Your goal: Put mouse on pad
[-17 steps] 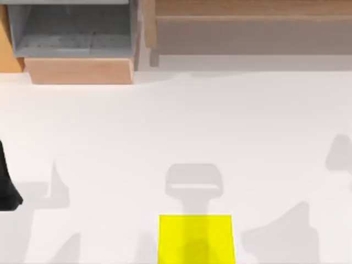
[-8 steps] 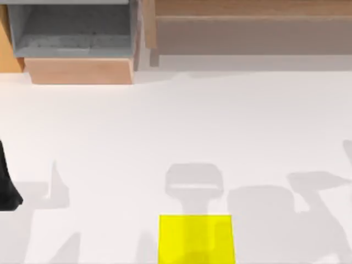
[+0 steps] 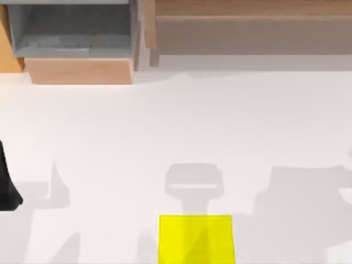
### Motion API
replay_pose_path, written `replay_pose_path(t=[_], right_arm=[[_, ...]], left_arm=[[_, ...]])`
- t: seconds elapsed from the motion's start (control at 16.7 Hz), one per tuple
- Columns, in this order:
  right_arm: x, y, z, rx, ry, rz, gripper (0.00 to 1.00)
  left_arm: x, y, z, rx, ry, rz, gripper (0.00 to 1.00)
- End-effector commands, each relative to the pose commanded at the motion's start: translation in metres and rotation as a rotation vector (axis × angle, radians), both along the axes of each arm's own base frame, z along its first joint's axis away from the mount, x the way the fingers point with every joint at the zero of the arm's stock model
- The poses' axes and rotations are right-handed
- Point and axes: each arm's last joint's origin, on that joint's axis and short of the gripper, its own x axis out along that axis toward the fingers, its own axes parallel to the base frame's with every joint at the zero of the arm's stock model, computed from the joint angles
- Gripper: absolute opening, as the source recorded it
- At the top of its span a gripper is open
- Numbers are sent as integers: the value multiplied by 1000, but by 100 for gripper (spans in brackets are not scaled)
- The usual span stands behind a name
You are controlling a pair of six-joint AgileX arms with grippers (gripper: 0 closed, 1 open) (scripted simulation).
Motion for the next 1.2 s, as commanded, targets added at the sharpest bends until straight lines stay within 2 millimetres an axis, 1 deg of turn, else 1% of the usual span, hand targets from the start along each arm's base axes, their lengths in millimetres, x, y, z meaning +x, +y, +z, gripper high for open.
replay_pose_path(t=[0.18,0.3,0.42,0.66,0.78,0.9,1.08,1.2], right_arm=[[0,1,-1,-1,-1,3,100],[1,1,-11,1,4,0,100],[3,0,-30,1,2,-1,100],[4,-1,-77,-2,-8,0,100],[1,0,-94,-1,-4,0,100],[0,0,-100,0,0,0,100],[0,0,-100,0,0,0,100],[0,0,-100,0,0,0,85]], left_arm=[[0,0,0,0,0,0,100],[0,0,0,0,0,0,100],[0,0,0,0,0,0,100],[0,0,0,0,0,0,100],[0,0,0,0,0,0,100],[0,0,0,0,0,0,100],[0,0,0,0,0,0,100],[0,0,0,0,0,0,100]])
